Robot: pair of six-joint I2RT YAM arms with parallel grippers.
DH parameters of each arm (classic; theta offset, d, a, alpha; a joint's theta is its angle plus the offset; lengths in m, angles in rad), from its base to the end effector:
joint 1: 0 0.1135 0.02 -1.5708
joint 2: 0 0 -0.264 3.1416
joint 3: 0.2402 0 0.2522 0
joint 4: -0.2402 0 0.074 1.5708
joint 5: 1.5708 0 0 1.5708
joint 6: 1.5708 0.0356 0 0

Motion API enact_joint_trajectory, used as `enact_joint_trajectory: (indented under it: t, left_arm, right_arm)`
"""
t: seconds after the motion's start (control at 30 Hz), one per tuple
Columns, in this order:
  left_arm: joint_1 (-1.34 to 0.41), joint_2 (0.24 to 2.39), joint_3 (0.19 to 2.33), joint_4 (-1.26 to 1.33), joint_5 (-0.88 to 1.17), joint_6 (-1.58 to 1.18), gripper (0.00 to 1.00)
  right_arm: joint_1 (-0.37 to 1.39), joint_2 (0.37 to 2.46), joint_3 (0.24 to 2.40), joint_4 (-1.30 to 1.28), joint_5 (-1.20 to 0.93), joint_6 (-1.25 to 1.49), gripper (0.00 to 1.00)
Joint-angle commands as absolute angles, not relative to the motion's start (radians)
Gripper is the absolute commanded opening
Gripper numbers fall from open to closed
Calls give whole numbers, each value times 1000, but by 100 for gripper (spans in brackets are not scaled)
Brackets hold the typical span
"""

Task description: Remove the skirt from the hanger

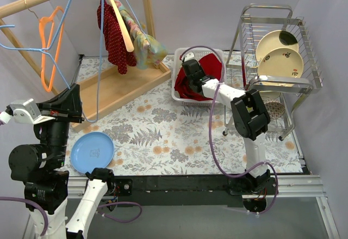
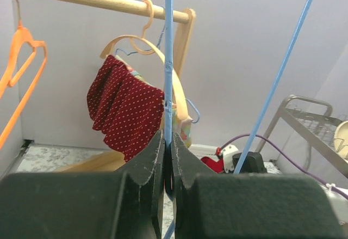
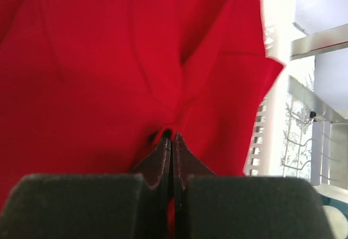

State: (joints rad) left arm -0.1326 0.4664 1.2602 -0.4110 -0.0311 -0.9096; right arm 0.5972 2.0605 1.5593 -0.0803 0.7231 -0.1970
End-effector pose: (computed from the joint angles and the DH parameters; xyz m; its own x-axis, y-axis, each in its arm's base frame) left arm 0.0148 -0.0009 0.4899 0.1456 -0.8153 -0.5605 0.3558 0.5717 -0.7393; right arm 0.4035 0.2459 0.2261 -0.4524 -0.4851 -0.7483 -0.0539 0.8525 -0.5200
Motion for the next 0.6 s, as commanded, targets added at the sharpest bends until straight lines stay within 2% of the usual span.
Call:
enact_joint_trajectory:
  t: [0.0, 0.07, 0.1, 0.2, 0.27, 0.43, 0.57]
  left_arm:
    - [-127, 521, 1259, -452, -121, -881, 0]
    - [-127, 544, 1270, -474, -124, -885, 0]
    - [-127, 548, 1273, -479, -118, -891, 0]
    - [-127, 561, 1284, -488, -106, -899, 0]
    - [-127, 575, 1295, -508, -118, -896, 0]
    - [-127, 603, 1302, -538, -182, -879, 0]
    - [-127, 618, 1290, -558, -198, -870, 0]
  right_arm:
    - [601, 2108, 1583, -162, 758, -193, 5]
    - [601, 2111, 1607, -210, 765, -178, 22]
    - [603, 2102, 1608, -216, 750, -170, 40]
    - [601, 2033, 1601, -233, 701, -163, 56]
    - [603, 1975, 1609, -285, 669, -153, 61]
    - [603, 1840, 1632, -426, 552, -57, 64]
    - [606, 1758, 1651, -479, 465, -15, 58]
